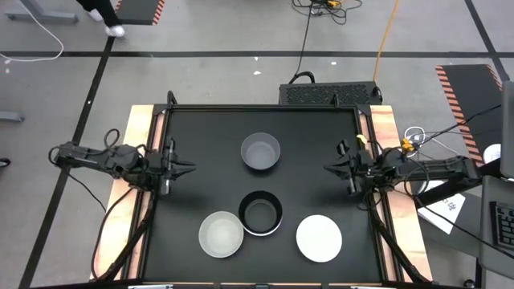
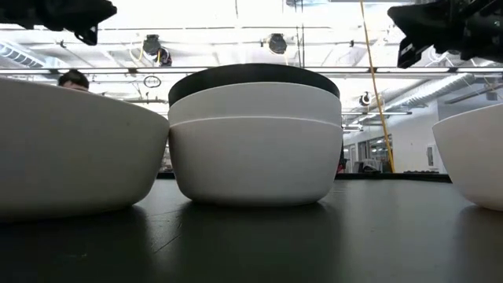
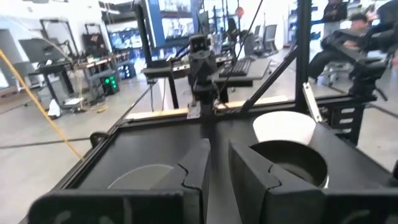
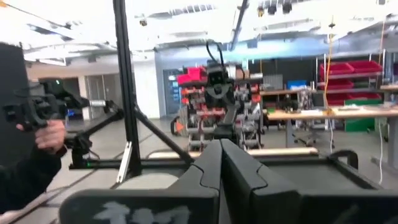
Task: Nest bowls inside each other
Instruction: Stack the white bowl on the black bowl
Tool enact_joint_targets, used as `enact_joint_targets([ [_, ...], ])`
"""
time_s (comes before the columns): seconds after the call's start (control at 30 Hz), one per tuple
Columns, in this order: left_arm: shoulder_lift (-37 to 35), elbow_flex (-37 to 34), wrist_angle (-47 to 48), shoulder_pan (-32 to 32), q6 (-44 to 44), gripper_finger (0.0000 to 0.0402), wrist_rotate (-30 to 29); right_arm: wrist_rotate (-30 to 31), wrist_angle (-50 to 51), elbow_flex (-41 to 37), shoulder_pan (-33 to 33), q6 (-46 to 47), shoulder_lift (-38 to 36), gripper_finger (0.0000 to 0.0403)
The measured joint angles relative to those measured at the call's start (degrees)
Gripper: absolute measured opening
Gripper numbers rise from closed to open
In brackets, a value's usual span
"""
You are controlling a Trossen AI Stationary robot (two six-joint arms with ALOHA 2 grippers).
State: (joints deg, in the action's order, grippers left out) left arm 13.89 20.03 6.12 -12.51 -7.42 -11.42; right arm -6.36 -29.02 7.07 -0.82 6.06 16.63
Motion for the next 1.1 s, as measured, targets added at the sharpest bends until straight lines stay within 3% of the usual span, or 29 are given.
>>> enact_joint_targets([
  [0.43, -6.1, 0.0, 3.6, 0.0, -0.9, 0.006, -0.6, -3.0, 3.1, 0.0, 0.2, 0.4, -7.8, 0.0],
  [0.9, -11.9, 0.0, 2.4, 0.0, -3.4, 0.006, -0.7, -3.3, 3.2, 0.0, 0.2, 1.0, -11.0, 0.0],
  [1.1, -13.0, 0.0, 1.3, 0.0, -2.9, 0.006, -3.8, -2.6, 4.1, 0.1, 0.2, 1.4, -11.8, 0.0],
])
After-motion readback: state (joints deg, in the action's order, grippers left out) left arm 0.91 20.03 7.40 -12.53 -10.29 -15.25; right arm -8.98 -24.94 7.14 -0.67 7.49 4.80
